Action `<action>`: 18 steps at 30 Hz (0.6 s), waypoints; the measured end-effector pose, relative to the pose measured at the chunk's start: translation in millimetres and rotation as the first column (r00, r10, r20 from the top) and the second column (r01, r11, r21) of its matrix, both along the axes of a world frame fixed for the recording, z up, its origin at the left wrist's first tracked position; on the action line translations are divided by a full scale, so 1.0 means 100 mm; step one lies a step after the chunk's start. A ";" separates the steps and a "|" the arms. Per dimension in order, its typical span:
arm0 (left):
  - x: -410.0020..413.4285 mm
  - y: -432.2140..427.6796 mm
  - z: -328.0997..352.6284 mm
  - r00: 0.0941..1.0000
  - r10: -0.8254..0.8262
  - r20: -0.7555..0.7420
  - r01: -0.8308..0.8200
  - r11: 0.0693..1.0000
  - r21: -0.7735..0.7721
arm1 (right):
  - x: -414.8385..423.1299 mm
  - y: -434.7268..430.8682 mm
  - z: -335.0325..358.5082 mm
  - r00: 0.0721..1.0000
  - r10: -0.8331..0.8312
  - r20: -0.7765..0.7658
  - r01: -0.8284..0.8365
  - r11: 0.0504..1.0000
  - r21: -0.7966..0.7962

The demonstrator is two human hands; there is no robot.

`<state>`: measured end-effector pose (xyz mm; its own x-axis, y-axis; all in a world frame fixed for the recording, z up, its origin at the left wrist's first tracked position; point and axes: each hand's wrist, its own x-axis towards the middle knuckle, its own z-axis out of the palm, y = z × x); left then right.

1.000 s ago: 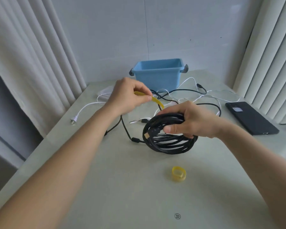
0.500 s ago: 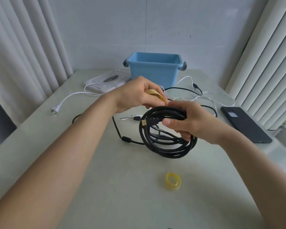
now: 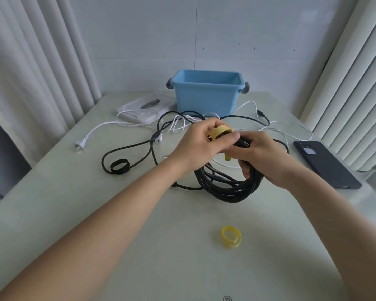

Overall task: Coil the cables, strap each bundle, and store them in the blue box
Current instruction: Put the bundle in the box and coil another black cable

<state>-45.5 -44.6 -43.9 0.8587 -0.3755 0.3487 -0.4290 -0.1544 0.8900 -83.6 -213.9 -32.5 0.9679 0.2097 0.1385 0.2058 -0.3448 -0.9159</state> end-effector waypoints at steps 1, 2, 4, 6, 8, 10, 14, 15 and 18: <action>-0.02 0.00 -0.03 1.000 0.017 -0.002 -0.017 0.999 -0.032 | -0.02 0.00 0.01 1.000 0.014 -0.003 -0.014 1.000 0.001; -0.04 -0.01 -0.05 0.999 0.032 -0.003 -0.032 0.997 -0.063 | -0.03 0.01 0.02 1.000 0.027 -0.007 -0.027 1.000 0.006; -0.08 -0.02 -0.08 0.999 0.038 -0.013 -0.039 0.993 -0.109 | -0.03 0.00 0.01 0.999 0.039 -0.017 -0.038 0.999 0.033; -0.09 0.00 -0.11 0.998 0.020 -0.056 -0.028 0.987 -0.155 | -0.01 -0.01 0.00 0.998 0.047 -0.048 -0.044 0.998 0.055; -0.08 0.07 -0.15 0.993 -0.054 -0.101 0.036 0.983 -0.178 | 0.00 -0.03 -0.01 0.994 0.060 -0.087 -0.054 0.996 0.069; -0.08 0.13 -0.19 0.980 -0.144 -0.134 0.118 0.975 -0.187 | 0.01 -0.05 -0.01 0.990 0.081 -0.117 -0.071 0.994 0.084; -0.11 0.16 -0.18 0.968 -0.175 -0.181 0.136 0.969 -0.208 | 0.04 -0.07 -0.03 0.986 0.111 -0.125 -0.099 0.990 0.099; -0.12 0.16 -0.16 0.967 -0.168 -0.191 0.127 0.970 -0.208 | 0.05 -0.07 -0.04 0.986 0.113 -0.125 -0.100 0.990 0.102; -0.16 0.15 -0.12 0.963 -0.151 -0.223 0.106 0.974 -0.199 | 0.09 -0.08 -0.06 0.983 0.135 -0.125 -0.120 0.985 0.121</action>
<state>-61.3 -29.2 -55.6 0.8732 -0.4367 0.2164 -0.2100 0.0635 0.9756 -74.8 -221.9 -38.6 0.9457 0.3225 0.0410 0.1161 -0.2171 -0.9692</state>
